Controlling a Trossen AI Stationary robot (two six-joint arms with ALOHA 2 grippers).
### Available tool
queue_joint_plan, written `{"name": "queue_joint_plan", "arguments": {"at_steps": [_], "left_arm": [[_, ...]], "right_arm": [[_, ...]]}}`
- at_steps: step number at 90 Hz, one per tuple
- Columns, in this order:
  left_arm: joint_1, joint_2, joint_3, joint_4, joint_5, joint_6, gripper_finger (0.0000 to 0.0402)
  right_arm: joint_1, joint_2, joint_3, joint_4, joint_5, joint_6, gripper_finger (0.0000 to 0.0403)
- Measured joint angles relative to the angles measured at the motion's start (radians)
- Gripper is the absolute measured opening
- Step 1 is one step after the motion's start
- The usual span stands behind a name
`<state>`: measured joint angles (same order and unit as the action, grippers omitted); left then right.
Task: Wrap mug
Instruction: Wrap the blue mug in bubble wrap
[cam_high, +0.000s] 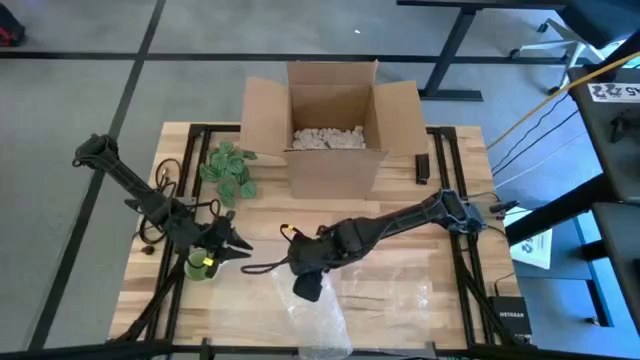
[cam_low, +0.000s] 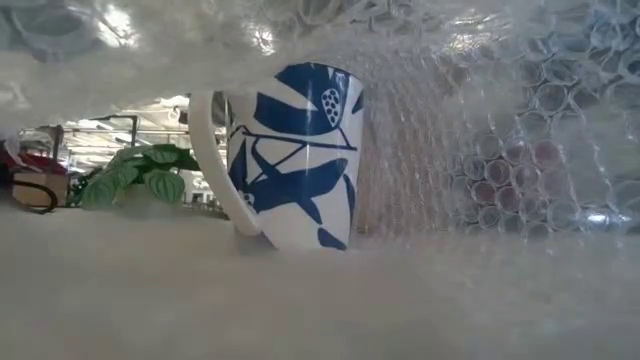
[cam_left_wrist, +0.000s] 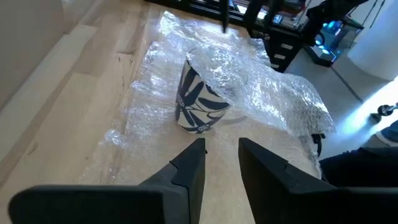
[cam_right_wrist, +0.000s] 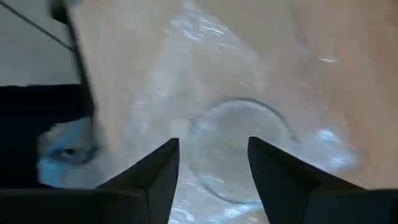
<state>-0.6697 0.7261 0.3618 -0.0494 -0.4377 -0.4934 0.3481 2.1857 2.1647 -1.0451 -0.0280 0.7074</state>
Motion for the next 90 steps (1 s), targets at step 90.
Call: {"name": "queue_joint_plan", "arguments": {"at_steps": [90], "left_arm": [[-0.084, 0.000, 0.000, 0.012, -0.050, -0.034, 0.0079]], "right_arm": [[0.496, 0.092, 0.001, -0.098, 0.355, 0.808, 0.0177]]}}
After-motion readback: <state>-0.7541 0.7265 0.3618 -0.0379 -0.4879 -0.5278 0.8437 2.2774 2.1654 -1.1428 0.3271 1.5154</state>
